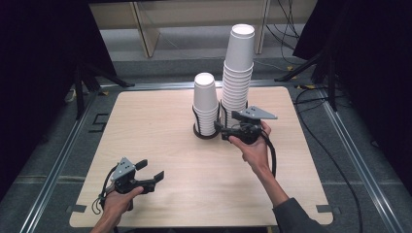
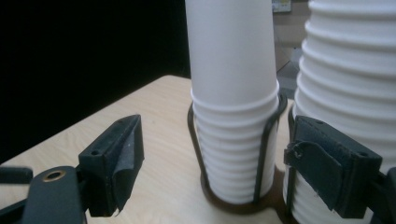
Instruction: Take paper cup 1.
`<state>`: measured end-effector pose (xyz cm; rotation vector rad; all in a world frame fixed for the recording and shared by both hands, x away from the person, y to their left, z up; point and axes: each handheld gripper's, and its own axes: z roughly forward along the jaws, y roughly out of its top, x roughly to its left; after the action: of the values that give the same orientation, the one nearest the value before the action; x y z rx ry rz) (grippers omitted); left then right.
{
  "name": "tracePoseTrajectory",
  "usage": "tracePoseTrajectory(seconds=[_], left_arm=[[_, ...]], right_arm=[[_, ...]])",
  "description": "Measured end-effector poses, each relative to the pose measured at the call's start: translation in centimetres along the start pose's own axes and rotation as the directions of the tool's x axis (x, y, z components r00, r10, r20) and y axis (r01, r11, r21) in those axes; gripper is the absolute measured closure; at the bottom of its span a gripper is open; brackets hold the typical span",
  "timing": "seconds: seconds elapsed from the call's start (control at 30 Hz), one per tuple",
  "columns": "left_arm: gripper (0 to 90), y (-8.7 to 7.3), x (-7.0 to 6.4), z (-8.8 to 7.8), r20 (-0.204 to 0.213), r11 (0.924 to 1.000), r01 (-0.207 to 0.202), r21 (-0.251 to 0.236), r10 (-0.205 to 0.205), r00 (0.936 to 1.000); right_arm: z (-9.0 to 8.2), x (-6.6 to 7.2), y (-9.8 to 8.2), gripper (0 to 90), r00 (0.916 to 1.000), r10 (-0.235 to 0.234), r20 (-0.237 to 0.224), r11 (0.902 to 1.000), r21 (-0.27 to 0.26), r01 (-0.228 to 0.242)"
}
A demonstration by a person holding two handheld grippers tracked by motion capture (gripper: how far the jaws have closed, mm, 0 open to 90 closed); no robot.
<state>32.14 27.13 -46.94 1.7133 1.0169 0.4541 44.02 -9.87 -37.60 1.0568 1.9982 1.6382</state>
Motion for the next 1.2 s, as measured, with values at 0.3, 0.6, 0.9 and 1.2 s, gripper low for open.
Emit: tracePoseTrajectory(seconds=[0.3, 0.6, 0.9, 1.2], left_arm=[[14.6, 0.0, 0.0, -0.1, -0.003, 1.0, 0.001, 0.0, -0.001, 1.0], [14.6, 0.0, -0.1, 0.0, 0.006, 1.0, -0.003, 0.001, 0.003, 1.0], [14.6, 0.0, -0.2, -0.2, -0.003, 0.9999, -0.006, 0.01, 0.006, 1.0], [14.6, 0.0, -0.2, -0.2, -0.003, 0.9999, -0.005, 0.009, 0.005, 1.0]], right_arm=[[3.2, 0.5, 3.1, 17.1, 0.9978, -0.027, 0.061, 0.9993, -0.024, 0.029], [5.5, 1.2, 4.9, 16.8, 0.9958, -0.039, 0.083, 0.9991, -0.011, 0.04], [7.5, 1.3, 5.1, 16.0, 0.9892, -0.033, 0.142, 0.9994, -0.001, 0.034], [8.3, 1.4, 5.5, 16.1, 0.9821, -0.024, 0.187, 0.9997, 0.001, 0.024]])
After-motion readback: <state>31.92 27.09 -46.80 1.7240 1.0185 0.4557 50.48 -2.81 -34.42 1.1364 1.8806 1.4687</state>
